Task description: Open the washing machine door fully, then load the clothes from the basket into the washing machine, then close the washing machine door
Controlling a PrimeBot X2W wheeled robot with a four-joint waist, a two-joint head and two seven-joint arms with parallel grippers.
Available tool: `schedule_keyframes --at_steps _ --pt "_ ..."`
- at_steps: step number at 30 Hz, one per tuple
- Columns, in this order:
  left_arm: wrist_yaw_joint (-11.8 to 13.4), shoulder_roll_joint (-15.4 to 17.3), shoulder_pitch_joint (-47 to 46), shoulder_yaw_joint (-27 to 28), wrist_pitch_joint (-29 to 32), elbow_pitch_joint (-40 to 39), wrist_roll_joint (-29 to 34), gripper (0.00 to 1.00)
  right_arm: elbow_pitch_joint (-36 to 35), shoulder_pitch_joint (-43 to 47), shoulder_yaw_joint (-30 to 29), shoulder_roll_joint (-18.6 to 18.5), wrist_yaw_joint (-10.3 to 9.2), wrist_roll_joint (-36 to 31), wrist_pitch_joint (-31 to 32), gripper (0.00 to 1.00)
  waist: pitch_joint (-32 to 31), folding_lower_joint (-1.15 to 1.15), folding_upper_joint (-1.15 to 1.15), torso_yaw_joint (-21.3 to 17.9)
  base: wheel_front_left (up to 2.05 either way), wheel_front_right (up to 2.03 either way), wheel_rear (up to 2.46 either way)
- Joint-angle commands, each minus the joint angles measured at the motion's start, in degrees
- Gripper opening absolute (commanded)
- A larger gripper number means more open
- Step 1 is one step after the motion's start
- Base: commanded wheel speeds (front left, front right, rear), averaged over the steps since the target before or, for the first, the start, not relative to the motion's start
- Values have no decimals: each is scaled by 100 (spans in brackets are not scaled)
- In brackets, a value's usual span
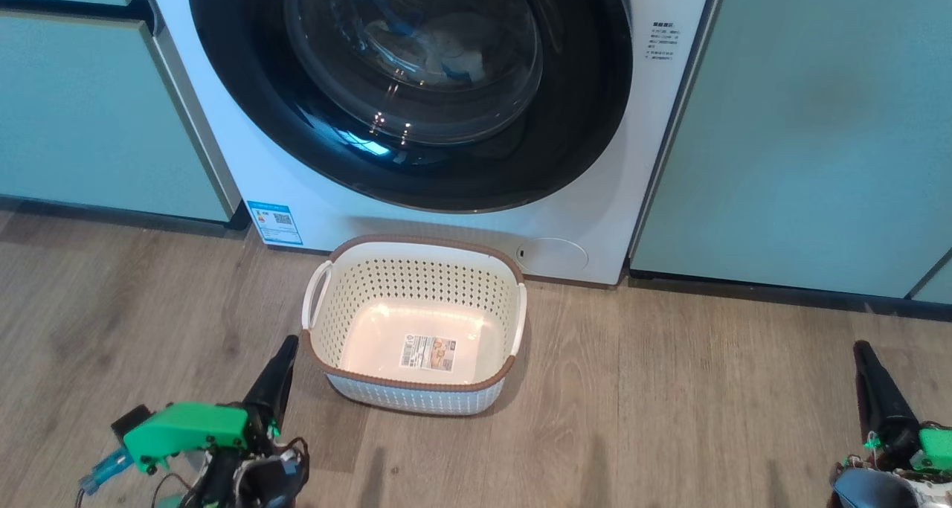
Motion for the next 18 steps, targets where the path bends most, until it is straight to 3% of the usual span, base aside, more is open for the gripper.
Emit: schedule_keyframes --at_steps 1,18 --pt "-51 33 -322 185 41 -161 0 0 -187 -307 96 -126 -16 42 32 0 0 0 0 0 0 0 0" --pt "-51 33 -322 185 41 -161 0 0 -187 -307 96 -126 -16 42 32 0 0 0 0 0 0 0 0"
